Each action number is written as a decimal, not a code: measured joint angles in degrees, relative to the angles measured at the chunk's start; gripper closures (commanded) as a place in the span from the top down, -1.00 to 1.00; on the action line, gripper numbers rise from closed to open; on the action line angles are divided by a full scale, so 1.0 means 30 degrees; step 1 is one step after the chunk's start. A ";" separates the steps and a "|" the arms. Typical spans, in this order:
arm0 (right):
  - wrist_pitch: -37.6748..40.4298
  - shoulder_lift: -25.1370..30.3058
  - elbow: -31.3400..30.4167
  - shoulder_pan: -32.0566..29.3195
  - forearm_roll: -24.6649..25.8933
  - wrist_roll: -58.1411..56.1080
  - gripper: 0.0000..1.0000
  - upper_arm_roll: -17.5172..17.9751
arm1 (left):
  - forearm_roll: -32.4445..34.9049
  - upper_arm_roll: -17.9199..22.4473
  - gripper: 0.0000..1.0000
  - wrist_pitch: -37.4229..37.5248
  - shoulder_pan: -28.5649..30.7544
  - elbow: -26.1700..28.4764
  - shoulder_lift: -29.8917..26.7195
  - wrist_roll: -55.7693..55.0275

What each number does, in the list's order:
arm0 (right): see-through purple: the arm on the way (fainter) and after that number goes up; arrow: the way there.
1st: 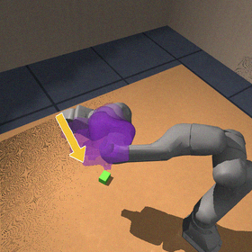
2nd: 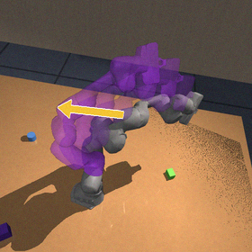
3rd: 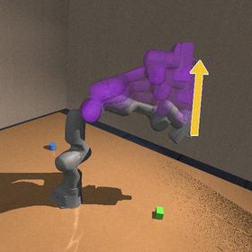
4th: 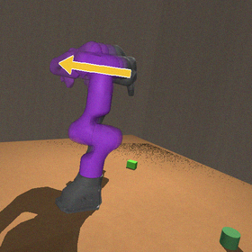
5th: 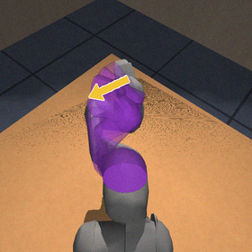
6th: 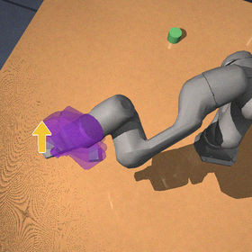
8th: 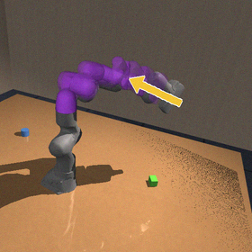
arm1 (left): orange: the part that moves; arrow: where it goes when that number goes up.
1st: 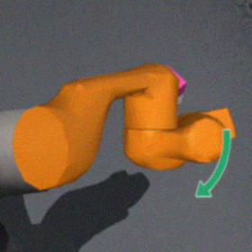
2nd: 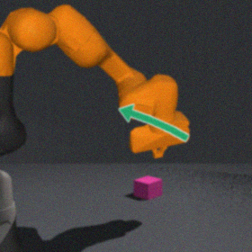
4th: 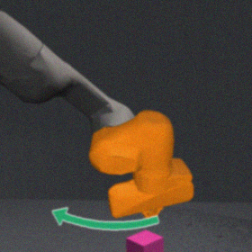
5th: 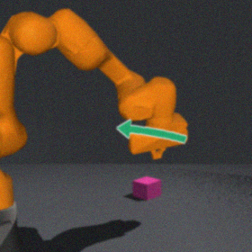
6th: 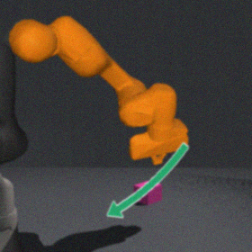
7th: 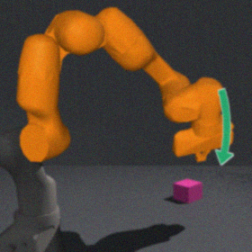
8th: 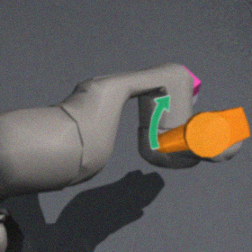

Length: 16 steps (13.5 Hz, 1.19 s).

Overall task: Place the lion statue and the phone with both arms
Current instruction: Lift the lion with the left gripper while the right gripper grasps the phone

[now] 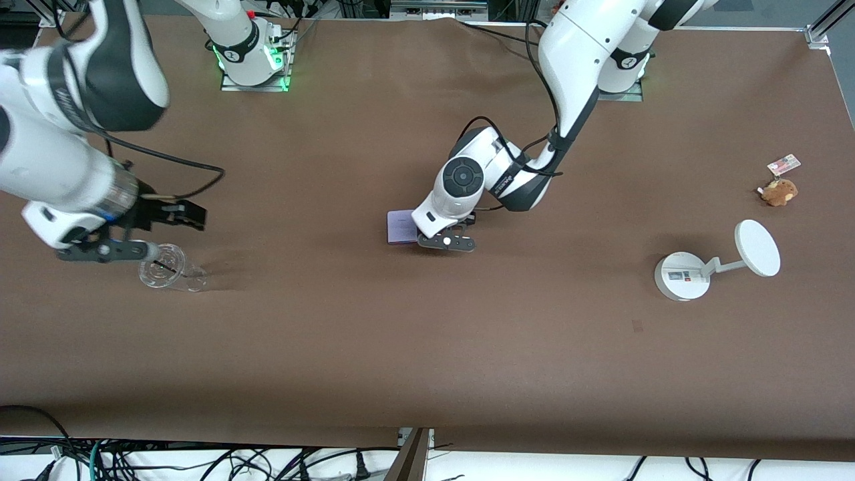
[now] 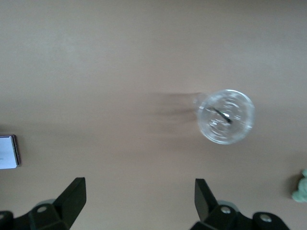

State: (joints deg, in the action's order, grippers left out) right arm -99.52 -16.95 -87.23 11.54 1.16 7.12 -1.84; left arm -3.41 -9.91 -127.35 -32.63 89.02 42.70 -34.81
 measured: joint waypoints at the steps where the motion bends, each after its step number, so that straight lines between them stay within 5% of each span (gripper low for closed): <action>1: -0.0345 -0.0449 -0.0004 0.0331 -0.0033 0.0010 1.00 0.0011 | 0.0000 0.0158 -0.78 0.1158 0.0361 -0.0186 -0.0506 0.0000; 5: -0.2340 -0.2406 -0.0004 0.1802 -0.0149 0.0735 1.00 0.0063 | 0.0142 0.0470 -0.75 0.6723 0.4255 -0.0503 -0.3407 0.2172; 8: -0.3967 -0.3828 0.0004 0.3275 -0.0162 0.2761 1.00 0.0096 | 0.2076 0.0498 -0.72 0.8593 0.7783 -0.0379 -0.4288 0.4753; 11: -0.5588 -0.5107 0.0006 0.4934 -0.0269 0.5379 1.00 0.0130 | 0.3151 0.0494 -0.73 0.8502 0.9927 0.0579 -0.4213 0.6792; 16: -0.8028 -0.7064 0.0024 0.7900 -0.0449 0.9999 1.00 0.0165 | 0.3265 0.0490 -0.73 0.4249 1.2169 0.4009 -0.3958 0.9813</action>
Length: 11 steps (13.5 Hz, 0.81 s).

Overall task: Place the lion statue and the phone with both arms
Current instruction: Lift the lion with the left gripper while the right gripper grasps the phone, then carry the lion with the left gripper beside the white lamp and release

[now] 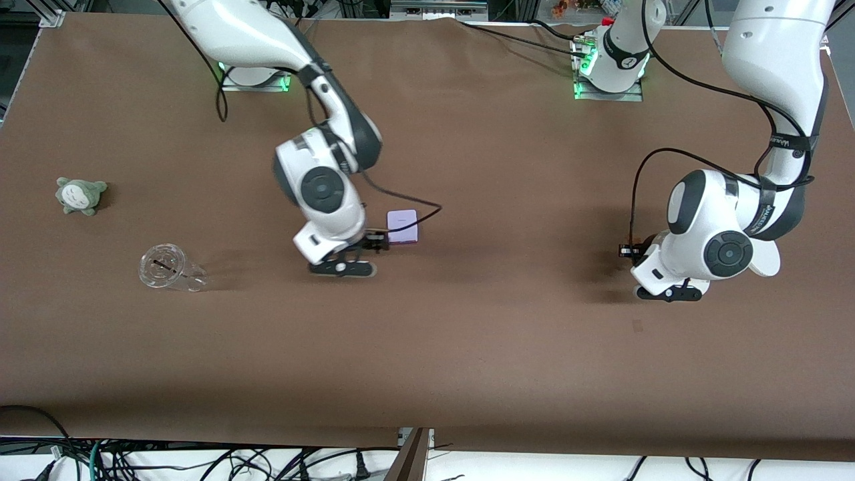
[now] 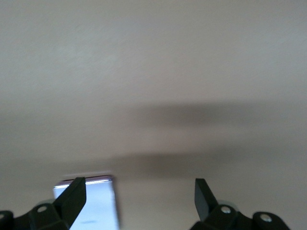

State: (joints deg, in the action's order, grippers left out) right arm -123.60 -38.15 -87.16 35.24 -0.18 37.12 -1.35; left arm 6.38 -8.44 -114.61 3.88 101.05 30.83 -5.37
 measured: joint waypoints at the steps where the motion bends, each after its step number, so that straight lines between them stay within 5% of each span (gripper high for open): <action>1: -0.0387 -0.0326 0.0003 0.0436 0.0000 0.0587 1.00 -0.0003 | 0.0000 0.0000 -0.73 -0.0862 0.0354 0.0604 0.0056 0.0396; 7: -0.2277 -0.1823 0.0015 0.2326 -0.0003 0.2438 1.00 -0.0003 | 0.0000 -0.0228 -0.61 -0.2331 0.0665 0.1462 0.0165 0.0779; 9: -0.2322 -0.1992 0.0017 0.2670 -0.0003 0.2569 1.00 -0.0003 | 0.0000 -0.0226 -0.36 -0.2635 0.0676 0.1510 0.0311 0.0788; 11: -0.2317 -0.2049 0.0018 0.2782 0.0013 0.2406 1.00 -0.0007 | 0.0000 -0.0227 0.99 -0.2815 0.0673 0.1511 0.0438 0.0791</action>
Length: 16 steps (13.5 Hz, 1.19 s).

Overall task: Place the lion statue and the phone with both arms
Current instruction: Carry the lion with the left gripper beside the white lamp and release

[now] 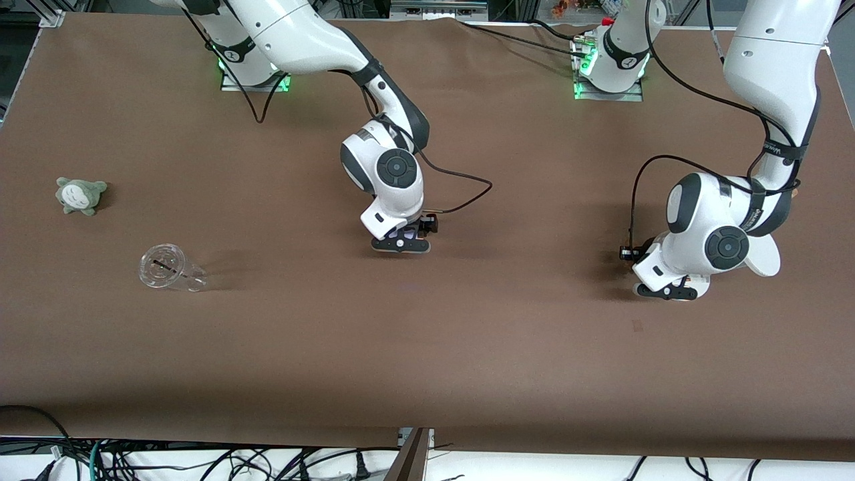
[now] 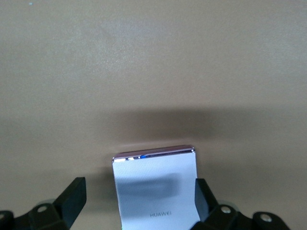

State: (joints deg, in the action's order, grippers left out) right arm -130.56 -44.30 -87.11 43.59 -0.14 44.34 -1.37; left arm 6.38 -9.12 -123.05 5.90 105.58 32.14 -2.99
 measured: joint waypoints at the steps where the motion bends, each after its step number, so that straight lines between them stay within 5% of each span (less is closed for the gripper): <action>1: 0.0001 -0.0005 0.0000 0.0011 0.0002 -0.0329 1.00 -0.0001 | 0.0000 -0.0006 1.00 -0.0036 -0.0007 -0.0001 0.0010 0.0000; 6: 0.0151 -0.0013 -0.0042 0.0003 0.0002 -0.2077 1.00 -0.0114 | 0.0000 -0.0223 1.00 0.0267 -0.0017 -0.0314 -0.0150 -0.0001; 13: 0.0210 -0.0081 -0.0754 -0.0013 0.0001 -0.2464 1.00 -0.0199 | 0.0000 -0.1081 1.00 0.8820 -0.0058 -0.5780 -0.1541 -0.0001; 16: 0.0208 -0.0084 -0.0760 -0.0012 -0.0003 -0.2465 1.00 -0.0199 | -0.0001 -0.1383 1.00 0.9785 -0.0078 -0.7018 -0.2806 -0.0001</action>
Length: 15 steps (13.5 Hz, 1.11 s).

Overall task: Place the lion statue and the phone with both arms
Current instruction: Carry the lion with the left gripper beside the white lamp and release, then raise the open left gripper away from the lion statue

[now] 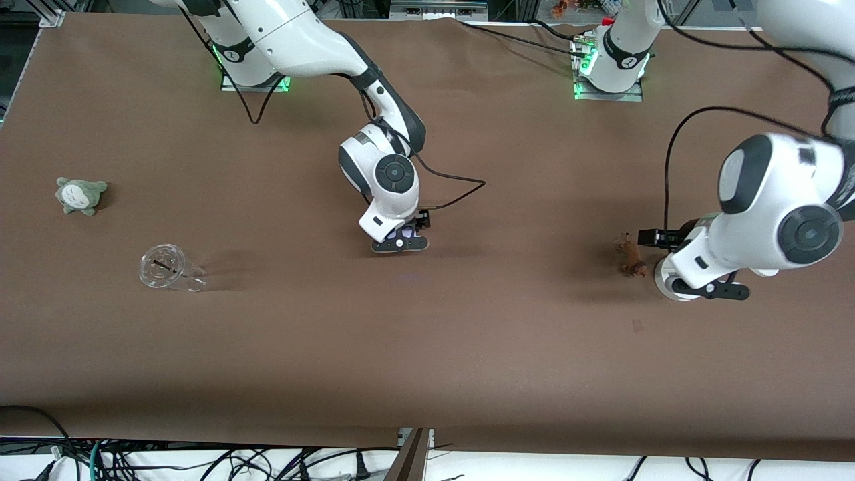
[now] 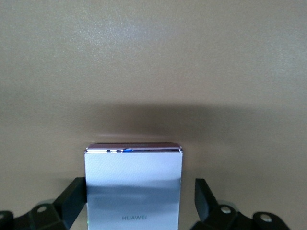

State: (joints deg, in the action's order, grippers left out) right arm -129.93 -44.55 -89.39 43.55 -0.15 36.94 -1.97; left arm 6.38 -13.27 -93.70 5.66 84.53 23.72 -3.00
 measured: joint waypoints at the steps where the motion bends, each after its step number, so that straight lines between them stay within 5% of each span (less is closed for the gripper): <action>1: -0.0001 0.0000 0.0001 0.0001 0.0000 0.0000 1.00 -0.0001 | 0.0000 -0.0054 1.00 0.0132 -0.0003 -0.0396 -0.0591 -0.0012; 6: -0.0018 0.0011 0.0090 0.0005 -0.0001 0.0000 1.00 -0.0001 | -0.0046 -0.0048 1.00 0.4042 0.0048 -0.3799 -0.2318 -0.0339; 11: -0.0011 0.0027 0.0087 0.0043 -0.0004 0.0000 1.00 0.0014 | -0.0488 -0.0261 1.00 0.5367 -0.0067 -0.3991 -0.3012 -0.0768; 13: -0.0009 0.0021 0.0049 0.0046 -0.0004 0.0000 1.00 0.0017 | -0.0553 -0.0244 1.00 0.3152 -0.0157 -0.2464 -0.3971 -0.0788; 15: -0.0006 0.0005 0.0016 0.0049 -0.0004 0.0000 1.00 0.0017 | -0.0592 -0.0221 1.00 0.0256 -0.0322 0.1236 -0.6243 -0.0827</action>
State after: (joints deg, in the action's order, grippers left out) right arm -129.95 -44.53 -89.34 43.70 -0.17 36.94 -1.91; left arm 4.60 -13.93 -92.93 4.70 88.24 5.00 -5.48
